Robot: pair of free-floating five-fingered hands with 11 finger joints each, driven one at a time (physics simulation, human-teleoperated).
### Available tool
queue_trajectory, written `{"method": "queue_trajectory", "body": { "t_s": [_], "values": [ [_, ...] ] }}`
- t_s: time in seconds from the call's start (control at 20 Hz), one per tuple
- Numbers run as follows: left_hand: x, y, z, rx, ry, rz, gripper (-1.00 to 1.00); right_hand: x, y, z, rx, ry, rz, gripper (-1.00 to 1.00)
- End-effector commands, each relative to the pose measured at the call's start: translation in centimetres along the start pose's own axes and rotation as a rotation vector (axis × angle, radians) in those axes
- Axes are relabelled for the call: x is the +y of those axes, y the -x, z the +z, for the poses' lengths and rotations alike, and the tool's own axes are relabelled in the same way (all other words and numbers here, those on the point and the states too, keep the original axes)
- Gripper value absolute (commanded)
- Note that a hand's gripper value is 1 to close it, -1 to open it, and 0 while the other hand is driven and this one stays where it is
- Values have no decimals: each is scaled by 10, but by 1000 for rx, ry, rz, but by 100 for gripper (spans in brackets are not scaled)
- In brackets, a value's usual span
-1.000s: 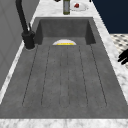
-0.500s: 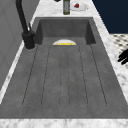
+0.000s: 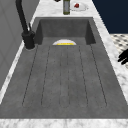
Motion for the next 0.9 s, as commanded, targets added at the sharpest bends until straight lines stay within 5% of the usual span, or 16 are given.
{"method": "queue_trajectory", "body": {
  "t_s": [0.0,0.25,0.85],
  "values": [
    [0,0,0,0,0,0,0,2,16,7,-36,-29,34,-100],
    [0,0,0,0,0,0,0,0,22,9,-28,-103,78,-100],
    [0,0,0,0,0,0,0,-3,62,-26,-134,-110,33,-100]
  ]
}}
